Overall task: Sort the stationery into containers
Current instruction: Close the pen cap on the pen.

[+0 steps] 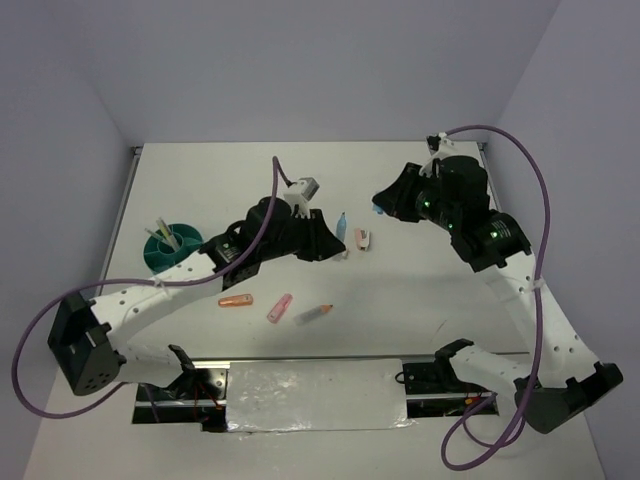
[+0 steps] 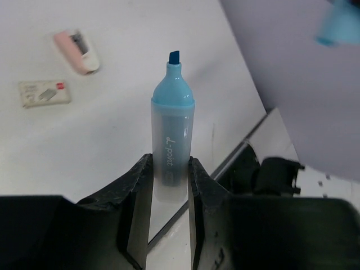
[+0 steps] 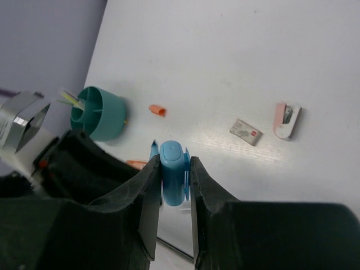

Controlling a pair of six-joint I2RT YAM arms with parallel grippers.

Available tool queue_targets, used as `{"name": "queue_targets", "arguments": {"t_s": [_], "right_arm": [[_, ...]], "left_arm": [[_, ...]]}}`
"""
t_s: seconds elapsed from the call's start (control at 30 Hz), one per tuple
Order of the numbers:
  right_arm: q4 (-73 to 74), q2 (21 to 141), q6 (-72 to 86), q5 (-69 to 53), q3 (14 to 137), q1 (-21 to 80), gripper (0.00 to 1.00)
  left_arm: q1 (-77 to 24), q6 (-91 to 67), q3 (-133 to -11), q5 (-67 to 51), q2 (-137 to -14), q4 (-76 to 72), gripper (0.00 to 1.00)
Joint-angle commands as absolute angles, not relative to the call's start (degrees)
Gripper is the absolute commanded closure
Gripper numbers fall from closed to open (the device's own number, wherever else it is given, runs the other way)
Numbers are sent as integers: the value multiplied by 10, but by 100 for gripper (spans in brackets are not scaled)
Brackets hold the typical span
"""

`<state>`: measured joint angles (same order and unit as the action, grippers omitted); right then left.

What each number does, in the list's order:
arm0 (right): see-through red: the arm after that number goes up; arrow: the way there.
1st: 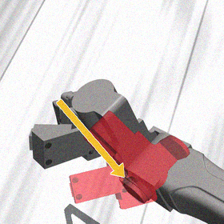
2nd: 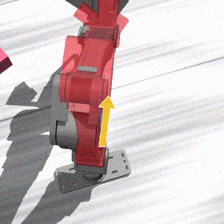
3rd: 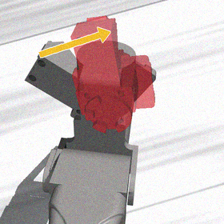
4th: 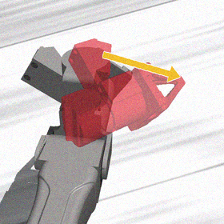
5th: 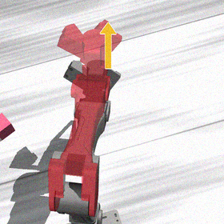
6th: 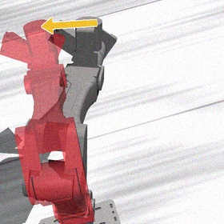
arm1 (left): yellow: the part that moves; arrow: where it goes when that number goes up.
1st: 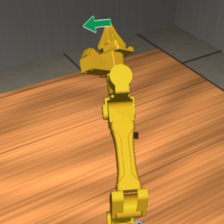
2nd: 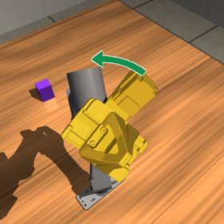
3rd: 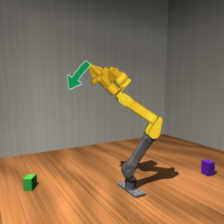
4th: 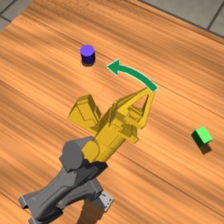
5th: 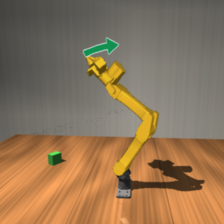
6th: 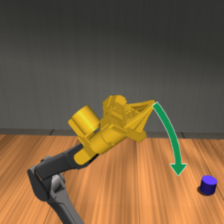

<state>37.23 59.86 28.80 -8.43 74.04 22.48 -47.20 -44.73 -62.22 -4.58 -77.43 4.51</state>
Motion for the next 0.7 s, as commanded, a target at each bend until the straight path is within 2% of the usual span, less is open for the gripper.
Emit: {"name": "queue_targets", "arguments": {"t_s": [0.0,0.3,0.67], "right_arm": [[317,616,332,-38,780,271,100],[315,675,388,137,825,400,100],[335,714,396,174,873,463,100]], "left_arm": [[-475,-375,-593,-143,-718,-46,100],[-475,-359,-566,-156,-637,-2,100],[-475,-355,-553,-128,-605,26,100]]}}
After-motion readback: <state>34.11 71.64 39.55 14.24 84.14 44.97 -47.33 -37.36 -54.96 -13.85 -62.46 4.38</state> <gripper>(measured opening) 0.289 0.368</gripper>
